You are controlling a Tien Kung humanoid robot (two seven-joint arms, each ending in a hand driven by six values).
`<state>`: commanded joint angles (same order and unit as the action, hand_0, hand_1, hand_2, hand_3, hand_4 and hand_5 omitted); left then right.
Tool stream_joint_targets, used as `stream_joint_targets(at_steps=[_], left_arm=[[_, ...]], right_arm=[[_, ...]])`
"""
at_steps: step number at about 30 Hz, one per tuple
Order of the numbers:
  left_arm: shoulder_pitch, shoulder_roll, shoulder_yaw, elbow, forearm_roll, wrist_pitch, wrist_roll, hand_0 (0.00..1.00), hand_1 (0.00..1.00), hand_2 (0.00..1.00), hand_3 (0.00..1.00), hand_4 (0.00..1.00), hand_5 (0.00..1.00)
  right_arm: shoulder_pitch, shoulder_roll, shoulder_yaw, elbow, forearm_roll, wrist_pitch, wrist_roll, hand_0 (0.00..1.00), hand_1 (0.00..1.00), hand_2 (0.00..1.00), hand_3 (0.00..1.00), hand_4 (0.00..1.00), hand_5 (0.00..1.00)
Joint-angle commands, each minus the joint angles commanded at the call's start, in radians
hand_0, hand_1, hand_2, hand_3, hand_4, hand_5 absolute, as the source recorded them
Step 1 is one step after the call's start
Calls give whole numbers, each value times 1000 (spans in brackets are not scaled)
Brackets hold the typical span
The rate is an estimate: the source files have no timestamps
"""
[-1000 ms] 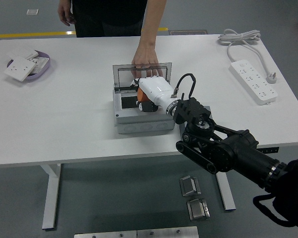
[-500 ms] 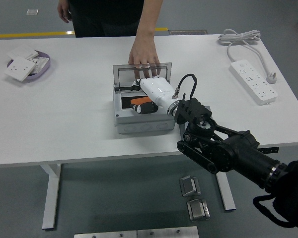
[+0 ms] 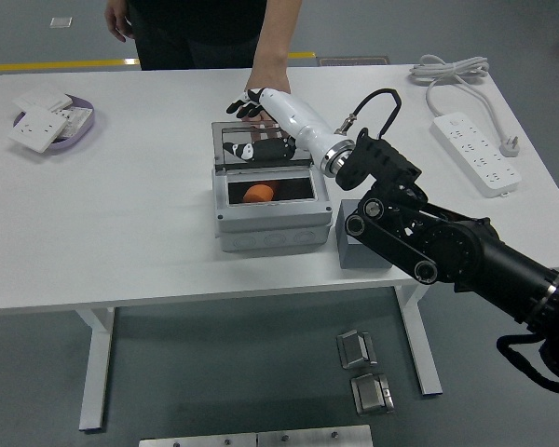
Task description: Pick up the cylinder from the cube,place it in the box,flap close box
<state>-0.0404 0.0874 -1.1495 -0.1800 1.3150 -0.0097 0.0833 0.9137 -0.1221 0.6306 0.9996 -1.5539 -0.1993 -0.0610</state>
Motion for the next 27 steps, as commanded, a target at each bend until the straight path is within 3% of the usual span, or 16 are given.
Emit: stream_joint_targets(at_steps=[7,15,19,27], left_arm=[[-8,7,8,0,-1,-2,1,597,620,571,609,664,299],[-9,9,14,0,-3,-2,2,597,619,570,608,661,295],[-8,9,12,0,-1,-1,3,597,619,570,608,661,295],[-9,8,10,0,-4,-1,0,597,618,570,608,661,292]], right_arm=[[86,25,-22,-180,127,19,33,795,680,690,714,811,354],[86,39,-78,-349,190,25,50,789,676,689,713,806,350],[75,21,-110,-323,189,23,45,788,670,686,713,802,351],[51,-45,-154,-182,167,10,33,786,670,684,712,801,352]])
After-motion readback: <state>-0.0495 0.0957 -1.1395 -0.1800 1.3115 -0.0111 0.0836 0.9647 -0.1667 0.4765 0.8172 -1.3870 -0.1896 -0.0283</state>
